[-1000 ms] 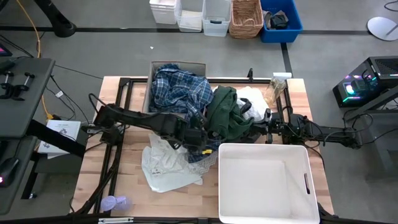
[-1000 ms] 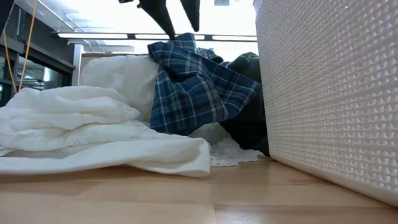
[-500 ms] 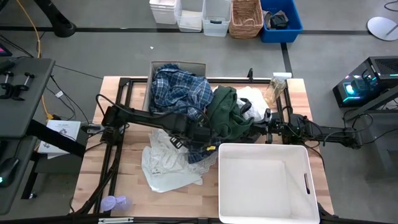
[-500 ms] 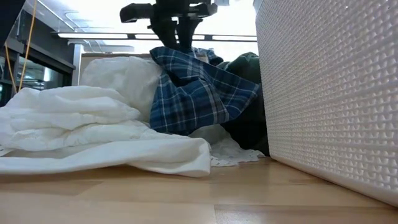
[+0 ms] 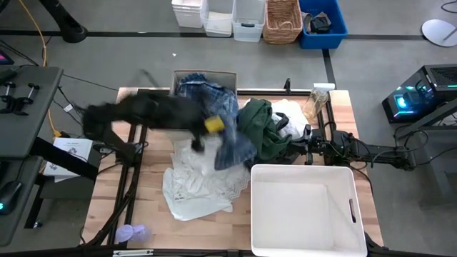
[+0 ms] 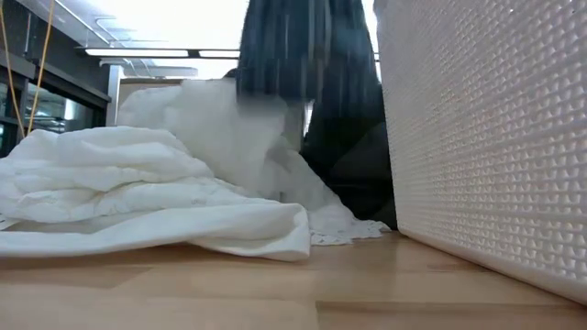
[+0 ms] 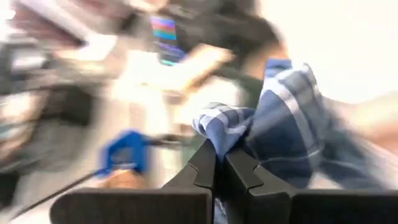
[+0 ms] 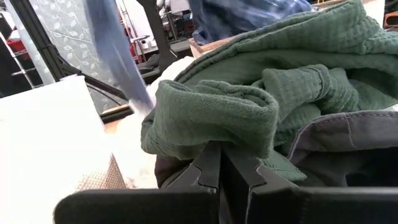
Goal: Sort clothes
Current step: Put the dark blue long sleeve polo into the laundry organizer
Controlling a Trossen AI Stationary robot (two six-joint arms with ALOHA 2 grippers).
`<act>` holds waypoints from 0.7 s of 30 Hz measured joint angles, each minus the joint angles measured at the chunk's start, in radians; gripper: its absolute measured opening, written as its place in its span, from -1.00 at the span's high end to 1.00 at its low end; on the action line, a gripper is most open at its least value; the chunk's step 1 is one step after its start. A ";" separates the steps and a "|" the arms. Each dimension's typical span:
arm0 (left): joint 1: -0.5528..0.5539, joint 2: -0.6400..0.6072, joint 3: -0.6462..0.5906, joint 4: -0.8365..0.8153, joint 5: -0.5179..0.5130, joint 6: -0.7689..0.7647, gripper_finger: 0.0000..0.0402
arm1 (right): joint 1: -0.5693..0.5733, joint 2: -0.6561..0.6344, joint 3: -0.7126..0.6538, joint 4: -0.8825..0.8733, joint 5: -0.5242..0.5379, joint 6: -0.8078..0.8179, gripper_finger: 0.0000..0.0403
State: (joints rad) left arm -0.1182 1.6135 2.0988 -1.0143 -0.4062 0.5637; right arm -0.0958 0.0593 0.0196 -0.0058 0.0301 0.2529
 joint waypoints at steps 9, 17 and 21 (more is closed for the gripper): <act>0.295 -0.193 0.001 0.057 -0.307 -0.073 1.00 | 0.000 0.000 0.000 0.000 0.000 0.000 1.00; 0.523 -0.152 -0.154 -0.143 -0.346 -0.276 1.00 | 0.000 0.000 0.000 0.000 0.000 0.000 1.00; 0.539 -0.148 -0.380 -0.055 -0.085 -0.387 1.00 | 0.000 0.000 0.000 0.000 0.000 0.000 1.00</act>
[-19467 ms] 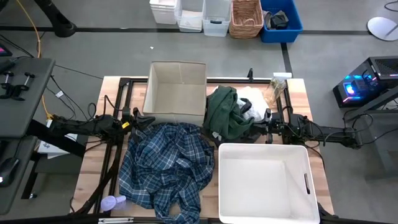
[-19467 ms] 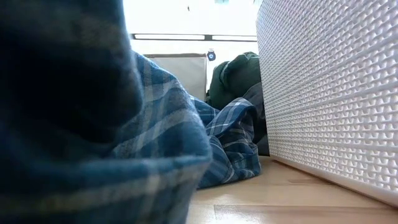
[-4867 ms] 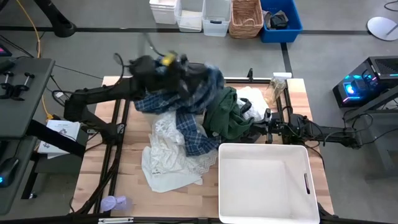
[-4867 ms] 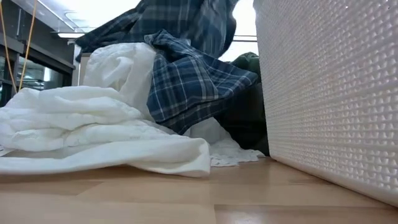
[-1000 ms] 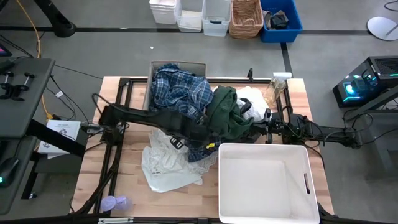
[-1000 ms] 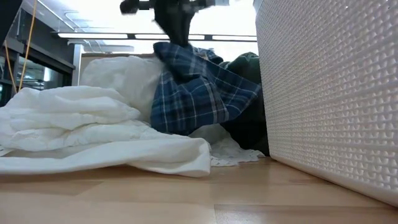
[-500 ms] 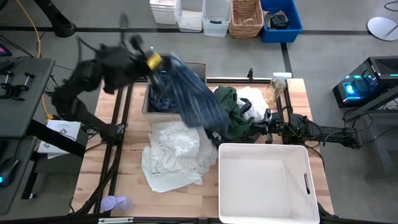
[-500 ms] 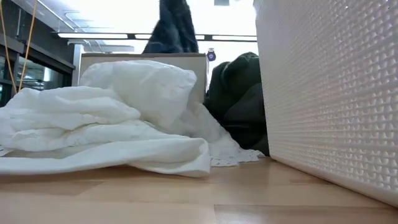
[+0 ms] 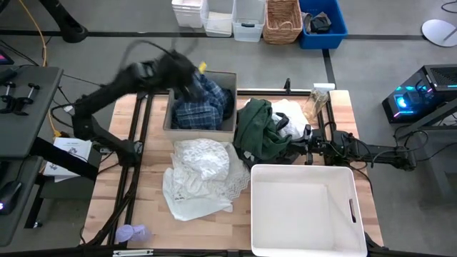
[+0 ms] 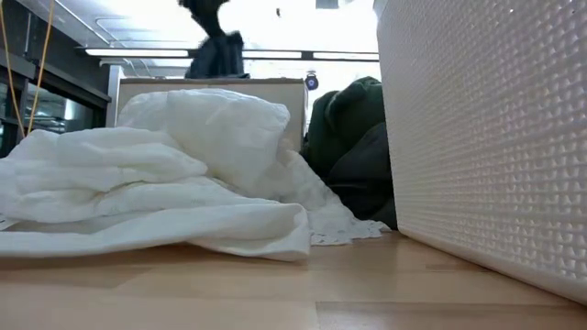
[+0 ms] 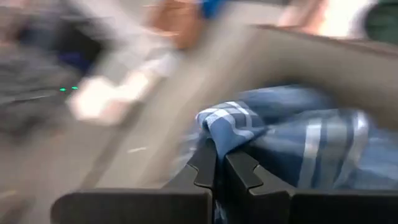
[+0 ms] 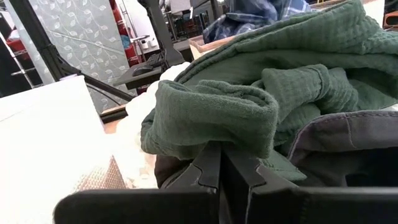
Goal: Sort clothes
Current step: Put the dark blue long sleeve polo into the laundry organizer
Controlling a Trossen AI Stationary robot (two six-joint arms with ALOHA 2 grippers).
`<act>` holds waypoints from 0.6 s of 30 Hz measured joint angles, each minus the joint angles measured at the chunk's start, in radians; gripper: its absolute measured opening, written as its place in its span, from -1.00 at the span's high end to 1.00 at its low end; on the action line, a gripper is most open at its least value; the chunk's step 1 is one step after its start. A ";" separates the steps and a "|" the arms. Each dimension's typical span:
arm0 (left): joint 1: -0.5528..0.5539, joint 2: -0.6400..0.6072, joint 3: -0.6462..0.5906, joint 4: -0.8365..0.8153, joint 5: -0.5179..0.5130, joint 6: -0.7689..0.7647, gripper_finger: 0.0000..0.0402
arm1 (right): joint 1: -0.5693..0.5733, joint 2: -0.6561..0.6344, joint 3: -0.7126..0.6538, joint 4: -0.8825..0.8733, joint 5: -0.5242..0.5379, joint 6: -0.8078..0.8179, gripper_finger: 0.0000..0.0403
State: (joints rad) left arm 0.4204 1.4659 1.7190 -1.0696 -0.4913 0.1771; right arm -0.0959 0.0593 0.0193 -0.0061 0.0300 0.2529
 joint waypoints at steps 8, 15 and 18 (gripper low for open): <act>-0.122 0.000 -0.481 0.398 0.170 -0.150 1.00 | 0.000 0.000 0.000 0.000 0.000 0.000 1.00; -0.120 -0.010 -0.719 0.512 0.255 -0.371 1.00 | 0.000 0.000 0.000 0.000 0.000 0.000 1.00; -0.120 -0.012 -0.721 0.512 0.292 -0.386 0.99 | 0.000 0.000 0.000 0.000 0.000 0.000 1.00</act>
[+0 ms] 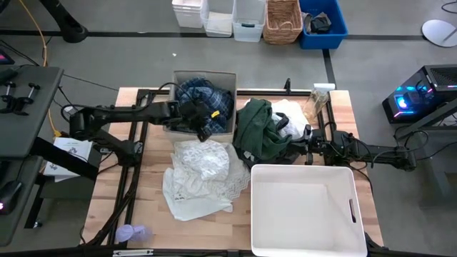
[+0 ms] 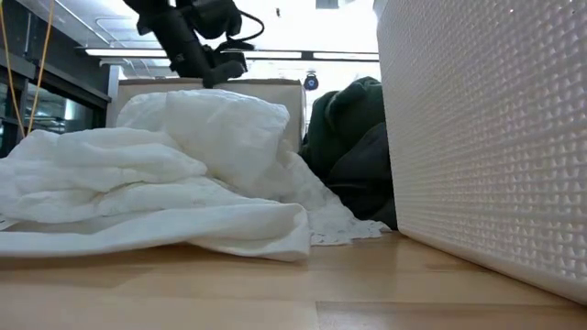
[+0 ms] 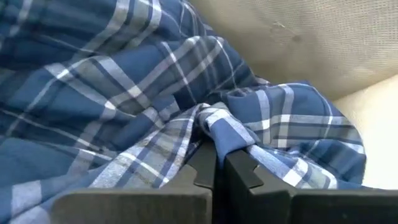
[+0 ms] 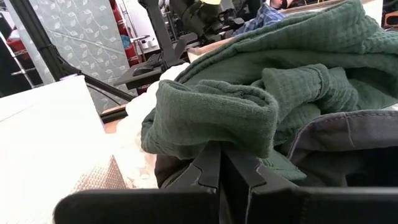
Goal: Sort clothes
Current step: Put the dark blue long sleeve polo into the laundry organizer, then put the dark green shorts into the laundry organizer
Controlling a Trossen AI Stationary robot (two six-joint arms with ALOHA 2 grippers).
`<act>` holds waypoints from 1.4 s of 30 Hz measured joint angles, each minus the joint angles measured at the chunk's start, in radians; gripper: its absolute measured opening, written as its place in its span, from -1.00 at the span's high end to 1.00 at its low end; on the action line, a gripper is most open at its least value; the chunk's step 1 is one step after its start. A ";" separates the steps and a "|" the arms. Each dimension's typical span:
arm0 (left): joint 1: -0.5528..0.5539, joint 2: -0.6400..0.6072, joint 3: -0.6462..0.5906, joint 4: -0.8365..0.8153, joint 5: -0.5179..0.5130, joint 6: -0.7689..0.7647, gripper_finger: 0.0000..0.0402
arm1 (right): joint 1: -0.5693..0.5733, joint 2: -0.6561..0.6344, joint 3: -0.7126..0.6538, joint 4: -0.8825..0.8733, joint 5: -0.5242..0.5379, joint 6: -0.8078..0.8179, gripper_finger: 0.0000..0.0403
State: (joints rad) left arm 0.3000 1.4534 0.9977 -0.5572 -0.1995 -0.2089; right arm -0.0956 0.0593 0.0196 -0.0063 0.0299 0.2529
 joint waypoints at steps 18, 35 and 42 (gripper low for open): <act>0.008 -0.006 0.491 -0.340 0.011 0.136 -0.25 | 0.000 0.000 0.000 0.000 0.000 0.000 1.00; 0.100 0.015 0.697 -0.789 0.293 0.061 -0.36 | 0.000 0.000 0.000 0.000 0.000 0.000 1.00; 0.066 0.061 0.699 -0.293 0.423 -0.054 -0.36 | 0.000 0.000 0.000 0.000 0.000 0.000 1.00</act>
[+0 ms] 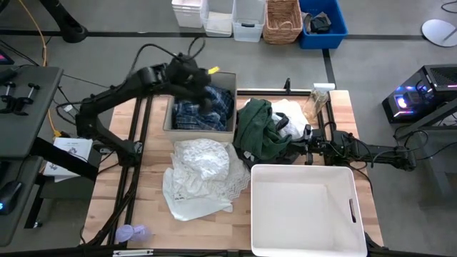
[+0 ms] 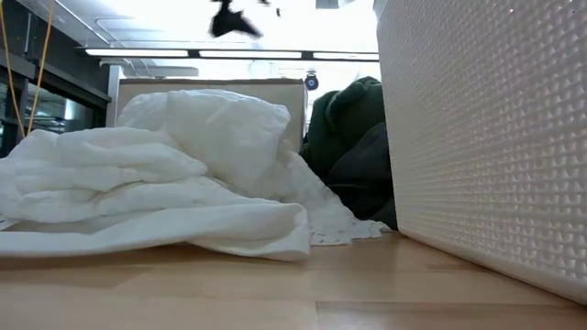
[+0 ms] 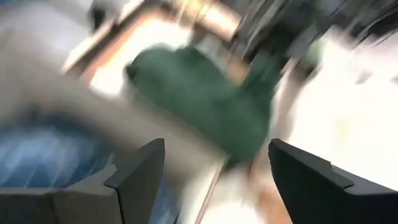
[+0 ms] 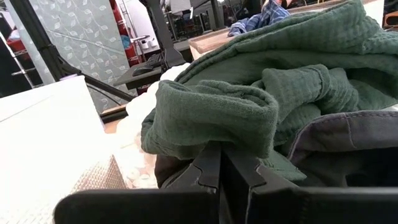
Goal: Sort clothes
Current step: Put the dark green shorts into the laundry organizer
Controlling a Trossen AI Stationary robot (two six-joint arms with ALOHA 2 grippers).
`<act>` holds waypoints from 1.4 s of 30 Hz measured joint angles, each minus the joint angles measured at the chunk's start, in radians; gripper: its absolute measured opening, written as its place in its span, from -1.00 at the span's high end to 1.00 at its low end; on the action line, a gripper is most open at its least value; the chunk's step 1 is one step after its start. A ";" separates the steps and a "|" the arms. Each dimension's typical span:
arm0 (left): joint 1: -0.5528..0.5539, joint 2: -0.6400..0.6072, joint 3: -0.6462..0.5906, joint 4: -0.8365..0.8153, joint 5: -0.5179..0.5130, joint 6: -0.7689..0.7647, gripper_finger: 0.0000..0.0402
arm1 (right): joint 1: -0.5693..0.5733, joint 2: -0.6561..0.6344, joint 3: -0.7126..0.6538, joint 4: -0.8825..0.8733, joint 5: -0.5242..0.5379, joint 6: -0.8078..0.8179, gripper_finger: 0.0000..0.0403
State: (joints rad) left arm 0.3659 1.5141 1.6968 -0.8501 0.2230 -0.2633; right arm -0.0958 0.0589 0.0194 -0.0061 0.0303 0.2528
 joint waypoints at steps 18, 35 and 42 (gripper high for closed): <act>-0.198 0.461 0.227 0.149 -0.379 -0.076 -0.36 | 0.000 0.000 0.000 0.000 0.000 0.000 1.00; -0.207 0.644 0.339 -0.013 -0.425 -0.014 -0.21 | 0.000 0.001 0.000 0.000 0.000 0.000 1.00; -0.209 0.651 0.329 -0.012 -0.353 0.017 0.90 | 0.000 0.001 0.000 0.000 0.000 0.000 1.00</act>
State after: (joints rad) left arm 0.1569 2.1655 2.0254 -0.8620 -0.1301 -0.2468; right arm -0.0958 0.0597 0.0194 -0.0063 0.0299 0.2530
